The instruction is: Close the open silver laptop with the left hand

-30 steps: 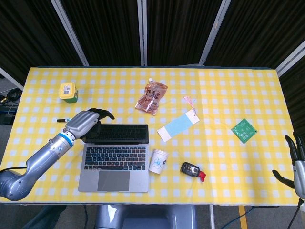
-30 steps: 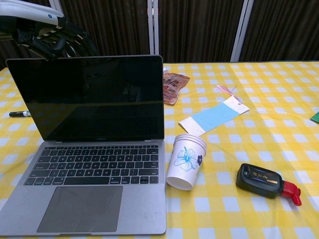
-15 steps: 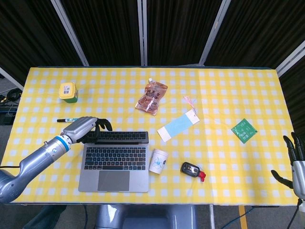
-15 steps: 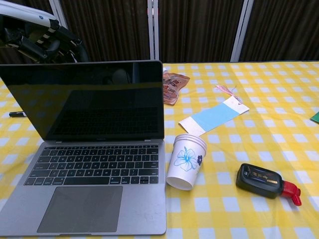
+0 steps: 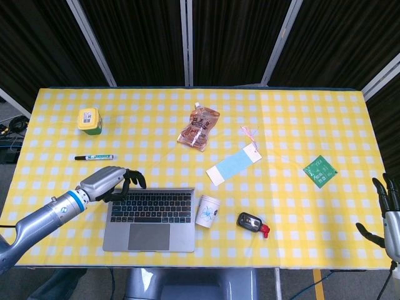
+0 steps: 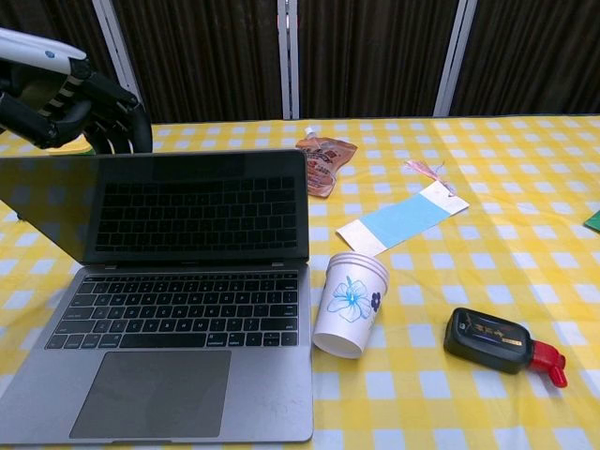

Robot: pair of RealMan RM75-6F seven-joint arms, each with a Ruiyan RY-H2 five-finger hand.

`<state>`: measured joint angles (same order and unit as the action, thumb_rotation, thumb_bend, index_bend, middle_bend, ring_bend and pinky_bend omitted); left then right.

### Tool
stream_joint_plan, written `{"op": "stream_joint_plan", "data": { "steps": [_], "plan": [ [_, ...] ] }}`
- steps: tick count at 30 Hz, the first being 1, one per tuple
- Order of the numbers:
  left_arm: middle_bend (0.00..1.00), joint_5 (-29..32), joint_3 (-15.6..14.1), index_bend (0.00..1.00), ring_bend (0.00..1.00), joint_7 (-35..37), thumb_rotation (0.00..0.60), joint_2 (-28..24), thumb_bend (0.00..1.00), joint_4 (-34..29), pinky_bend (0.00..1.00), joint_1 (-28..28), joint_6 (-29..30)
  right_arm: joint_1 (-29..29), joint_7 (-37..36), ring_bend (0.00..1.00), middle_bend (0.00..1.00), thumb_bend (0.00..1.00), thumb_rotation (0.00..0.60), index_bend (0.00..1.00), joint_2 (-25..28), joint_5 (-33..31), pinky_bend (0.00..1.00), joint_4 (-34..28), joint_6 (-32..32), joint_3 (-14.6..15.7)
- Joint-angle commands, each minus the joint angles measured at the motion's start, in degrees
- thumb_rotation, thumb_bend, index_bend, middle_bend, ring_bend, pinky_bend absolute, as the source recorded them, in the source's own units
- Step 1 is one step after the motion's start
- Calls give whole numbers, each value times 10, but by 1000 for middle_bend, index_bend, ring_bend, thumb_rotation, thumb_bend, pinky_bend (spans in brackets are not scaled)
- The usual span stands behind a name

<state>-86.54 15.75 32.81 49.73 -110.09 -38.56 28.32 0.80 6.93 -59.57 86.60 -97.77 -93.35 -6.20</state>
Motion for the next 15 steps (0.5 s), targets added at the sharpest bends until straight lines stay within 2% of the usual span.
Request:
{"op": "stream_joint_plan", "data": {
  "steps": [1,8,15],
  "plan": [
    [335,-54,-34,386,309,40,600,-9,1000,-8,314,8,19,2,-2,0,0,0,600,23,2,1,0,-1,-3,0],
    [335,-152,-110,383,309,92,600,-3,1000,6,314,-8,46,3,-2,0,0,0,600,24,3,5,0,-2,-6,2],
    [335,-184,-150,383,309,99,600,11,1000,16,314,-22,60,4,-3,0,0,0,600,29,4,5,0,-4,-8,2]
  ]
}}
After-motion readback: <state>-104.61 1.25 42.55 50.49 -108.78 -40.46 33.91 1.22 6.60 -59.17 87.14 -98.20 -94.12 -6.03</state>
